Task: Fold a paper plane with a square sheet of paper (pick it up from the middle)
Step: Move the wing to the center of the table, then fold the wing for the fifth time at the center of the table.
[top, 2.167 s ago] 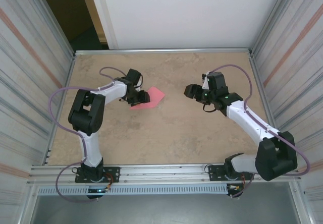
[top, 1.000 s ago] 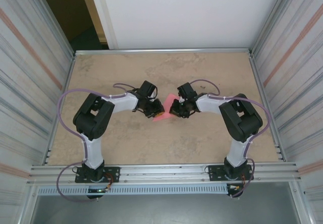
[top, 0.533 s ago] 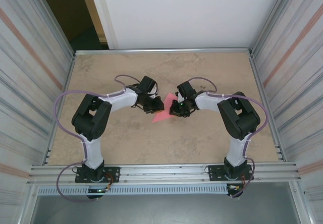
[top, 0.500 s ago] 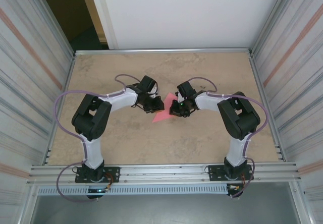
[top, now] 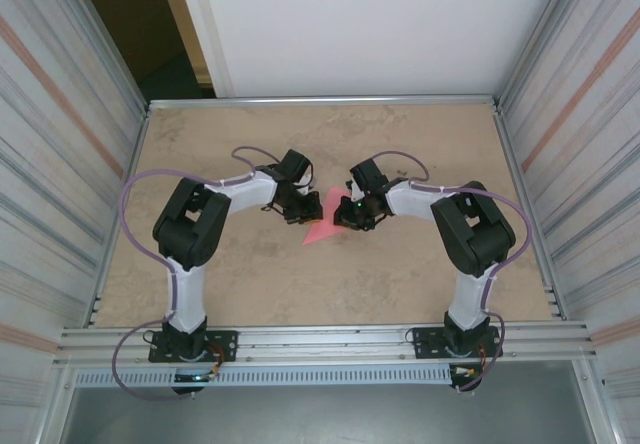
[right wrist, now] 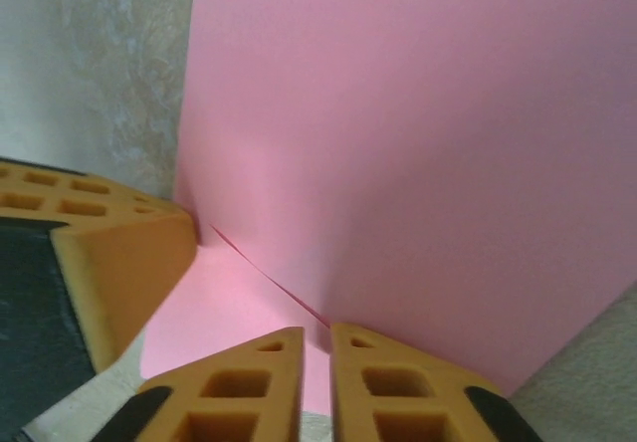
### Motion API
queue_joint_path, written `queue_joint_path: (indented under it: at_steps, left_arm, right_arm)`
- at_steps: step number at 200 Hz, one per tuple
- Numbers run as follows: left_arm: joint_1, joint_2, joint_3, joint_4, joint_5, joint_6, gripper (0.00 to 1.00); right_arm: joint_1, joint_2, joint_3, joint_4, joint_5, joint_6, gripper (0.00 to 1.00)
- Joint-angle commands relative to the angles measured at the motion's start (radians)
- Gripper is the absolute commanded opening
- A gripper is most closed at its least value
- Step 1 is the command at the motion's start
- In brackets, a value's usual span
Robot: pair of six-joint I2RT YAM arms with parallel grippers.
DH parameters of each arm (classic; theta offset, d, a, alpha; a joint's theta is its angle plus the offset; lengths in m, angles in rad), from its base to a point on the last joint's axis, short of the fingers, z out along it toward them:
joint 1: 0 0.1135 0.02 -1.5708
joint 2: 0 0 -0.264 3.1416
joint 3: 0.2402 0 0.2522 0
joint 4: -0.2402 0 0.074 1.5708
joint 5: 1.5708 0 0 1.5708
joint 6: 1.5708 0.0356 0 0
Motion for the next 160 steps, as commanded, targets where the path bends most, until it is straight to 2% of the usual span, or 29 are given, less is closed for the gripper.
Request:
queue_joint_path:
  at_steps: [1,25,46,73,102,136,160]
  left_arm:
    - [0.005,0.013,-0.027,-0.040,-0.033,-0.051,0.10]
    - [0.006,-0.009,-0.094,0.011,-0.022,-0.173,0.11]
    - [0.005,-0.036,-0.156,0.071,-0.027,-0.263,0.11]
    - [0.004,-0.056,-0.195,0.116,-0.027,-0.327,0.11]
    - [0.005,-0.060,-0.210,0.129,-0.025,-0.351,0.11]
    - [0.006,-0.050,-0.215,0.133,-0.012,-0.350,0.11]
    - [0.005,-0.043,-0.215,0.128,-0.008,-0.345,0.11]
  right_arm:
    - [-0.015,-0.104,-0.028,0.048,0.013,0.104,0.23]
    - [-0.021,-0.200,-0.147,0.126,0.079,0.280,0.41]
    - [-0.019,-0.265,-0.249,0.205,0.128,0.404,0.48]
    - [-0.021,-0.277,-0.284,0.238,0.131,0.451,0.48]
    - [-0.022,-0.213,-0.272,0.278,0.082,0.464,0.48]
    - [-0.013,-0.144,-0.226,0.283,0.055,0.460,0.38]
    - [-0.004,-0.121,-0.215,0.277,0.060,0.459,0.37]
